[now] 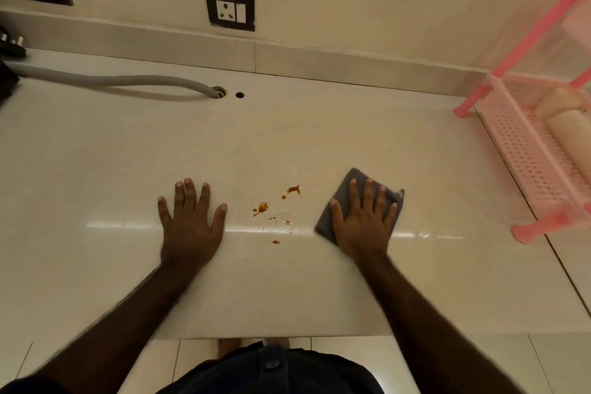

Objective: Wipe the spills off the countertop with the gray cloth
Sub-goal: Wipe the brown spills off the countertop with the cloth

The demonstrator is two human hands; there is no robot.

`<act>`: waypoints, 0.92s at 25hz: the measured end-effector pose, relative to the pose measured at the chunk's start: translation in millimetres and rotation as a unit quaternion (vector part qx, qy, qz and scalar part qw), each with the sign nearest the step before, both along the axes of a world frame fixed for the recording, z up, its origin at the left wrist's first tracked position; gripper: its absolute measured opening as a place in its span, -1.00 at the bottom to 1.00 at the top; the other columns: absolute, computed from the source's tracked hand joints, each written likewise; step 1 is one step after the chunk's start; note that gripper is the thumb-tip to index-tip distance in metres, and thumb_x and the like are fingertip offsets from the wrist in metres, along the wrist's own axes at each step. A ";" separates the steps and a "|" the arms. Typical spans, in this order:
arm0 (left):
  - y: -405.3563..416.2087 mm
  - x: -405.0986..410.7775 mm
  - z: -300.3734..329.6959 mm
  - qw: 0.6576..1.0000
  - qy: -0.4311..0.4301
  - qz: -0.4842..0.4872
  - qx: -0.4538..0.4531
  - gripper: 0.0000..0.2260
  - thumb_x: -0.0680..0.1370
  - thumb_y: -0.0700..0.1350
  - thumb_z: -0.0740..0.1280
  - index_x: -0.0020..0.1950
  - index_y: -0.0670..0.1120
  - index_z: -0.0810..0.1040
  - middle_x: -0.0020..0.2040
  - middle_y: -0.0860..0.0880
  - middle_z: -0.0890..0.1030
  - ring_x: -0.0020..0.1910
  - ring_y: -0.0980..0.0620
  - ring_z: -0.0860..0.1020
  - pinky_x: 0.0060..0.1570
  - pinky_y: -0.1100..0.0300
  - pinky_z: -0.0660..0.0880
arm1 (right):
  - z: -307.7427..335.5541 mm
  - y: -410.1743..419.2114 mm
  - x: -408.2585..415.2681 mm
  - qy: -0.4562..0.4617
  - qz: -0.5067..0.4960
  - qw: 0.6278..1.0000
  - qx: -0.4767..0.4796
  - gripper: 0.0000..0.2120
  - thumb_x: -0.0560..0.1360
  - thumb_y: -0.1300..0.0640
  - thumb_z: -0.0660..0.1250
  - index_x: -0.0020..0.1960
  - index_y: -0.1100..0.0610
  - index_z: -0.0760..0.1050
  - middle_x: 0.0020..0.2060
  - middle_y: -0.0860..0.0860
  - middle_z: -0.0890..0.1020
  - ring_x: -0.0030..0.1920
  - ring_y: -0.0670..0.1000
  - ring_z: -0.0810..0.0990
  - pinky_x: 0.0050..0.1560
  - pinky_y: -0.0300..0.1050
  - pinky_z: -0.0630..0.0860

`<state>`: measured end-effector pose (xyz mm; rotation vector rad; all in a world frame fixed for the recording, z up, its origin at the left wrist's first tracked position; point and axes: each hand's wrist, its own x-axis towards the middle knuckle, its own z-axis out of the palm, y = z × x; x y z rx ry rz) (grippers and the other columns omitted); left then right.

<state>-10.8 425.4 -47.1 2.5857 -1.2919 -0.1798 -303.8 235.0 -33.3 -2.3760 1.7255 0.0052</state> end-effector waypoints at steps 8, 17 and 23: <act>0.1 -0.8 0.6 1.000 -0.002 0.007 0.002 -0.31 0.65 0.32 -0.18 0.68 -0.03 -0.01 0.70 -0.13 -0.05 0.68 -0.09 -0.15 0.60 -0.26 -0.23 | 1.2 -9.8 45.1 0.004 0.166 0.986 0.002 -0.22 0.68 -0.43 -0.15 0.77 -0.08 -0.20 0.76 0.08 -0.21 0.74 0.21 -0.28 0.69 0.40 -0.24; -1.2 0.0 -0.4 1.000 0.002 0.013 0.005 -0.31 0.64 0.33 -0.18 0.69 -0.01 -0.04 0.70 -0.10 -0.10 0.68 -0.07 -0.17 0.60 -0.23 -0.25 | -0.6 100.5 -5.8 0.007 0.250 0.968 0.018 -0.22 0.66 -0.47 -0.20 0.74 -0.14 -0.31 0.74 -0.02 -0.32 0.72 0.10 -0.40 0.70 0.33 -0.29; -0.2 -1.7 -0.9 1.000 -0.005 0.020 -0.009 -0.33 0.66 0.32 -0.14 0.69 0.00 0.02 0.70 -0.10 -0.05 0.68 -0.06 -0.14 0.61 -0.23 -0.20 | 0.0 -4.3 49.8 -0.005 0.272 0.962 -0.015 -0.23 0.66 -0.43 -0.28 0.77 -0.09 -0.17 0.76 0.00 -0.20 0.75 0.12 -0.27 0.71 0.33 -0.19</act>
